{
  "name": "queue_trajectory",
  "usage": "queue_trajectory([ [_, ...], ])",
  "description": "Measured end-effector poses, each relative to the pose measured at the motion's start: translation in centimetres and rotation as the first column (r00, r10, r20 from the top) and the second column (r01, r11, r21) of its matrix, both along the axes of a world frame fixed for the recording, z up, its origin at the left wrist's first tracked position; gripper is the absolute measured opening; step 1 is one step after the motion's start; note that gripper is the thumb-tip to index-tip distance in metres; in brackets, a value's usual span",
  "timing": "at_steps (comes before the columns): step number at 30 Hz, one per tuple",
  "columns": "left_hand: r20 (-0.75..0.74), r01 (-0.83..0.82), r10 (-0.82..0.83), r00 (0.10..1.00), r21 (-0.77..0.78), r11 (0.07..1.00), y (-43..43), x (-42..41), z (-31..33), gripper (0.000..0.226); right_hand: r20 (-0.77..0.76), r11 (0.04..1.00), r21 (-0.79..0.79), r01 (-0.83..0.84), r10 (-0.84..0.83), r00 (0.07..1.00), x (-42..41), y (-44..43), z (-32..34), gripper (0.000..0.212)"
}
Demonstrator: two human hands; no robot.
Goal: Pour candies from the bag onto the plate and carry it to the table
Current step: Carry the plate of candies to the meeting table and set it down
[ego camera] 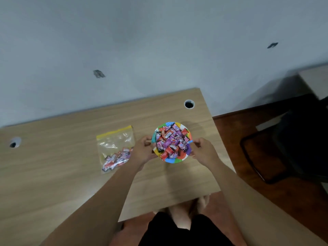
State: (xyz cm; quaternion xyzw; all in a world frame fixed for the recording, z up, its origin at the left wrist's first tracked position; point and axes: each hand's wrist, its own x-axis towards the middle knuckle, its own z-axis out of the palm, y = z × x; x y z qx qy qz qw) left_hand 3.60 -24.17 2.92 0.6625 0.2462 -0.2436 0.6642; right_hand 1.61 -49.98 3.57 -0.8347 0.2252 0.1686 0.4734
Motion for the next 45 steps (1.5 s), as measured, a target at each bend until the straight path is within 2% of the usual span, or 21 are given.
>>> queue_trajectory([
  [6, 0.044, 0.072, -0.071, 0.997, -0.016, 0.997, -2.3, 0.1, 2.4, 0.012, 0.033, 0.997, -0.004, 0.081, -0.081, 0.996, -2.1, -1.9, 2.2, 0.006],
  [8, 0.052, 0.088, -0.086, 0.995, -0.027, 0.996, -3.3, 0.0, 3.1, 0.012, 0.047, 0.995, 0.001, 0.101, -0.101, 0.994, -2.8, -2.9, 2.7, 0.013],
  [14, 0.084, 0.159, -0.154, 0.984, -0.051, 0.986, -7.4, -1.7, 5.3, 0.011, 0.102, 0.991, -0.03, 0.127, -0.123, 0.987, -6.3, -6.8, 4.3, 0.007],
  [24, 0.078, 0.284, -0.278, 0.957, -0.085, 0.955, -17.7, -9.3, 7.9, 0.014, 0.103, 0.967, -0.105, 0.232, -0.222, 0.97, -16.7, -16.2, 7.4, 0.018],
  [27, 0.081, 0.338, -0.333, 0.94, -0.067, 0.939, -21.2, -12.4, 8.4, 0.023, 0.119, 0.958, -0.123, 0.26, -0.245, 0.962, -20.6, -19.4, 8.2, 0.016],
  [29, 0.09, 0.37, -0.364, 0.927, -0.063, 0.927, -23.8, -14.4, 9.0, 0.021, 0.133, 0.947, -0.146, 0.286, -0.268, 0.954, -23.3, -21.6, 8.6, 0.014],
  [33, 0.108, 0.445, -0.437, 0.893, -0.06, 0.893, -28.9, -18.5, 9.8, 0.008, 0.137, 0.922, -0.168, 0.348, -0.328, 0.935, -28.9, -25.7, 9.7, 0.016],
  [38, 0.13, 0.559, -0.549, 0.826, -0.051, 0.828, -35.6, -22.8, 10.3, 0.02, 0.145, 0.875, -0.14, 0.463, -0.444, 0.884, -35.7, -30.9, 10.7, 0.015],
  [45, 0.151, 0.713, -0.703, 0.695, -0.028, 0.7, -45.8, -28.2, 12.0, 0.02, 0.171, 0.788, -0.067, 0.612, -0.595, 0.785, -44.9, -38.2, 11.7, 0.016],
])
